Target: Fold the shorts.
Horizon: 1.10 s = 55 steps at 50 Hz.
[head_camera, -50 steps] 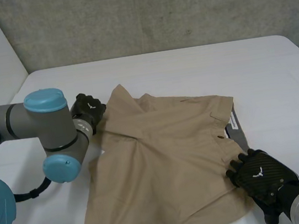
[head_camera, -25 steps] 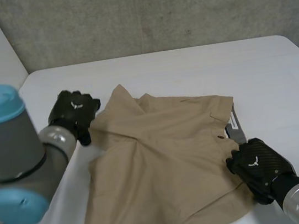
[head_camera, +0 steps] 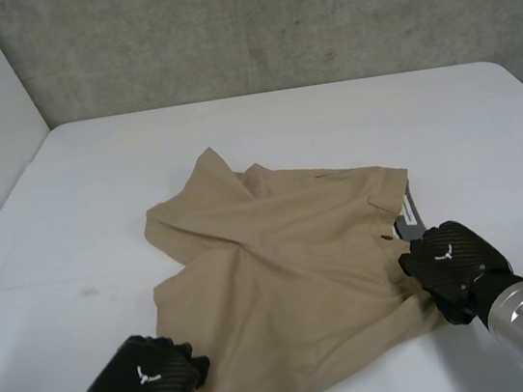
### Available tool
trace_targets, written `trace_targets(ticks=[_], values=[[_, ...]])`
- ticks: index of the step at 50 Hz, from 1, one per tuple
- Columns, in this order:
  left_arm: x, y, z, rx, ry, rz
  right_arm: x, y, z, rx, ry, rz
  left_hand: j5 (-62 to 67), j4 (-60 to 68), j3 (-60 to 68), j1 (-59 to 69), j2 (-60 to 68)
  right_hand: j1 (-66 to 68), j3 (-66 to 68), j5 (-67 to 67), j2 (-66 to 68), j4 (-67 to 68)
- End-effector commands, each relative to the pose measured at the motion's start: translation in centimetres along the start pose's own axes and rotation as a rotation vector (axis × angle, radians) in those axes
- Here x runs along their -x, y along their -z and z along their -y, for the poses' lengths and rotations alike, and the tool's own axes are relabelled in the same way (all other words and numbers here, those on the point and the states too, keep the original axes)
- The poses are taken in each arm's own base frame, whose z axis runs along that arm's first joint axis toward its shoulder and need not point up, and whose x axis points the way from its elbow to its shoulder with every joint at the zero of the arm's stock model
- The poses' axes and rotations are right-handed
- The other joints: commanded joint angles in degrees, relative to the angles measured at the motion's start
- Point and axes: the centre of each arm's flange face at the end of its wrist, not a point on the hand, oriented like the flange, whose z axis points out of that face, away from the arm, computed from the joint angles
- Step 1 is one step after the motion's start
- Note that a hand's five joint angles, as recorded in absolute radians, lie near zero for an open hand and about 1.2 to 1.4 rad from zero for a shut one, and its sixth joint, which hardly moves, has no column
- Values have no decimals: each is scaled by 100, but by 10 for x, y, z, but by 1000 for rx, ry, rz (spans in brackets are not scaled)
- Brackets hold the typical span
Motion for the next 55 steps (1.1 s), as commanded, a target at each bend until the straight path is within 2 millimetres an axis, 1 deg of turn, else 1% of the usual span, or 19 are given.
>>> trace_targets(ticks=[1, 9, 13, 16, 20, 21, 22, 24, 25, 28, 29, 33, 36, 39, 40, 45, 48, 49, 55], values=[[-4, -10, -14, 56, 4, -15, 1, 0, 0, 18, -17, 18, 447, 467, 404, 463, 439, 2490, 1248, 1387, 1289, 1195], [-8, -33, -23, 72, 1, -14, 1, 0, -1, 22, -22, 21, 1656, 1676, 1613, 1672, 1649, 2490, 1248, 1387, 1289, 1195], [-7, -39, -20, 50, 1, -3, 0, 0, -1, 20, -19, 16, 4963, 4984, 4921, 4980, 4956, 2490, 1248, 1387, 1289, 1195], [1, -39, -9, -8, 5, 48, -2, 1, 2, 15, -14, 5, 5070, 5091, 5028, 5087, 5063, 2490, 1248, 1387, 1289, 1195], [24, -24, 25, -148, 15, 191, -16, 10, 21, -36, 11, -38, 5070, 5091, 5028, 5087, 5063, 2490, 1248, 1387, 1289, 1195], [29, -19, 34, -184, 18, 224, -25, 19, 37, -75, 21, -66, 5070, 5091, 5028, 5087, 5063, 2490, 1248, 1387, 1289, 1195], [41, -7, 55, -272, 24, 287, -30, 26, 46, -98, 26, -83, 5070, 5091, 5028, 5087, 5063, 2490, 1248, 1387, 1289, 1195], [53, 8, 77, -367, 30, 348, -42, 36, 64, -146, 39, -117, 5070, 5091, 5028, 5087, 5063, 2490, 1248, 1387, 1289, 1195], [63, 25, 98, -461, 37, 397, -55, 46, 83, -199, 46, -154, 5070, 5091, 5028, 5087, 5063, 2490, 1248, 1387, 1289, 1195], [77, 51, 126, -595, 47, 459, -75, 62, 111, -277, 61, -216, 5070, 5091, 5028, 5087, 5063, 2490, 1248, 1387, 1289, 1195], [86, 65, 142, -661, 49, 496, -87, 72, 128, -322, 73, -258, 5070, 5091, 5028, 5087, 5063, 2490, 1248, 1387, 1289, 1195], [103, 82, 165, -735, 27, 576, -110, 93, 161, -402, 90, -329, 5070, 5091, 5028, 5087, 5063, 2490, 1248, 1387, 1289, 1195], [110, 80, 171, -731, 5, 600, -118, 98, 171, -401, 94, -336, 5070, 5091, 5028, 5087, 5063, 2490, 1248, 1387, 1289, 1195], [110, 60, 171, -680, -19, 584, -118, 88, 168, -351, 86, -291, 5070, 5091, 5028, 5087, 5063, 2490, 1248, 1387, 1289, 1195], [110, 53, 170, -660, -24, 574, -117, 72, 162, -299, 74, -246, 5070, 5091, 5028, 5087, 5063, 2490, 1248, 1387, 1289, 1195], [107, -7, 156, -515, -36, 506, -113, 32, 151, -195, 48, -150, 5070, 5091, 5028, 5087, 5063, 2490, 1248, 1387, 1289, 1195], [108, -34, 152, -477, -37, 490, -112, 8, 144, -153, 39, -115, 5070, 5091, 5028, 5087, 5063, 2490, 1248, 1387, 1289, 1195], [109, -50, 151, -462, -39, 484, -111, 2, 142, -145, 35, -106, 5070, 5091, 5028, 5087, 5063, 2490, 1248, 1387, 1289, 1195], [116, -97, 145, -418, -40, 481, -103, -47, 120, -45, -1, -23, 5070, 5091, 5028, 5087, 5063, 2490, 1248, 1387, 1289, 1195]])
